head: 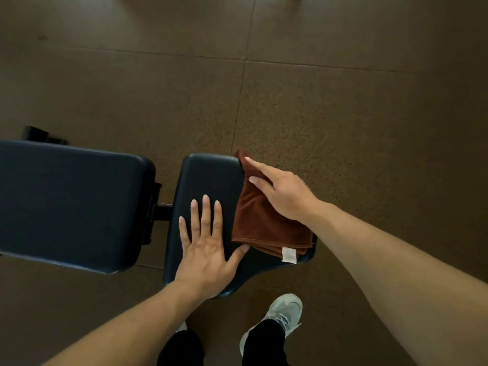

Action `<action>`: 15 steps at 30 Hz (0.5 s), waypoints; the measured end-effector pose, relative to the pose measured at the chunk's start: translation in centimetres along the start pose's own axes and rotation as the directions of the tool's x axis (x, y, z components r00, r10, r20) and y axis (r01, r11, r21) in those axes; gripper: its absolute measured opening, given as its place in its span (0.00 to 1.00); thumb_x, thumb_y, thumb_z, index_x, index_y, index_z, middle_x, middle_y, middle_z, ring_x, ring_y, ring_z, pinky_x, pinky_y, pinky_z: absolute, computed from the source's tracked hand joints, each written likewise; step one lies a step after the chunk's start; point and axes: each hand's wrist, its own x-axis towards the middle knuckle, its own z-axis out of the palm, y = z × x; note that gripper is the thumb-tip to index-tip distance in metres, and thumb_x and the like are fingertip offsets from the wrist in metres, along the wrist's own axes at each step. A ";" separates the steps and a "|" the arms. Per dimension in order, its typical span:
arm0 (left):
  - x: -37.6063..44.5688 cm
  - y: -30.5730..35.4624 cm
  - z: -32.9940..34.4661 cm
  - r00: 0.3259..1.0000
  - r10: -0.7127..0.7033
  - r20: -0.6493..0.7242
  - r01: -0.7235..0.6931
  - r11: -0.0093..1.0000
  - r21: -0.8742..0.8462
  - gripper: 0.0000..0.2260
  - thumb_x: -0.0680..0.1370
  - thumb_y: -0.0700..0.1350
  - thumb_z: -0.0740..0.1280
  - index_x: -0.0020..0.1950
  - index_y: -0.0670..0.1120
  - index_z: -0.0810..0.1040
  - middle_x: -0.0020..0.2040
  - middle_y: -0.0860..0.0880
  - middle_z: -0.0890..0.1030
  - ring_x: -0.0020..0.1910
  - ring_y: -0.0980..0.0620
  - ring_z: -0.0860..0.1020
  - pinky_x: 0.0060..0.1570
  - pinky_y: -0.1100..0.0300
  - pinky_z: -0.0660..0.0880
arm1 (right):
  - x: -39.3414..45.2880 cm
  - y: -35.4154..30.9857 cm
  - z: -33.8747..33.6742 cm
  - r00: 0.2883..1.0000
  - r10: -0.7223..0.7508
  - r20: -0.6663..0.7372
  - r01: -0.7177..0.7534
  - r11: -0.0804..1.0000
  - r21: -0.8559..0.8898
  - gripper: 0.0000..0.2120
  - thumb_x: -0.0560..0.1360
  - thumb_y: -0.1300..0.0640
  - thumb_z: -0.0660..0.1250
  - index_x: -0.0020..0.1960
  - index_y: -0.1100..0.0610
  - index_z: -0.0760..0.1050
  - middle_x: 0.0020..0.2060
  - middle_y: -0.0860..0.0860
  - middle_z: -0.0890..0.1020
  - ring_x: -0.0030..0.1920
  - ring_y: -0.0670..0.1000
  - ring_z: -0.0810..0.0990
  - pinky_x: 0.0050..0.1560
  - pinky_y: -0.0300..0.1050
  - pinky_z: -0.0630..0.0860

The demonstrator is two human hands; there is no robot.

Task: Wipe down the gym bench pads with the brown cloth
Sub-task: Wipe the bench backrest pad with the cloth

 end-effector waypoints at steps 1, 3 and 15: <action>0.1 0.0 -0.2 1.000 -0.001 0.014 0.001 1.000 -0.002 0.50 0.76 0.78 0.47 0.78 0.48 0.23 0.76 0.49 0.19 0.75 0.47 0.20 0.76 0.39 0.29 | -1.0 0.7 0.1 1.000 0.018 -0.007 -0.019 0.999 -0.034 0.23 0.85 0.40 0.55 0.80 0.34 0.59 0.76 0.43 0.72 0.75 0.51 0.71 0.74 0.54 0.67; 0.0 -0.3 -0.5 0.998 0.034 0.048 -0.033 0.999 -0.019 0.56 0.72 0.81 0.51 0.77 0.48 0.21 0.75 0.48 0.18 0.73 0.46 0.18 0.74 0.40 0.26 | -3.4 1.7 0.6 0.997 0.028 -0.066 -0.033 0.996 -0.078 0.22 0.85 0.39 0.56 0.79 0.34 0.61 0.75 0.41 0.73 0.74 0.50 0.72 0.73 0.55 0.69; -3.8 -9.5 -0.5 0.888 0.460 0.015 -0.460 0.886 0.056 0.36 0.84 0.67 0.50 0.83 0.51 0.39 0.83 0.50 0.35 0.80 0.53 0.30 0.80 0.49 0.38 | -11.5 -2.2 15.2 0.401 0.656 -0.639 -0.384 0.754 0.533 0.28 0.84 0.40 0.50 0.83 0.42 0.53 0.84 0.47 0.52 0.83 0.54 0.53 0.79 0.62 0.61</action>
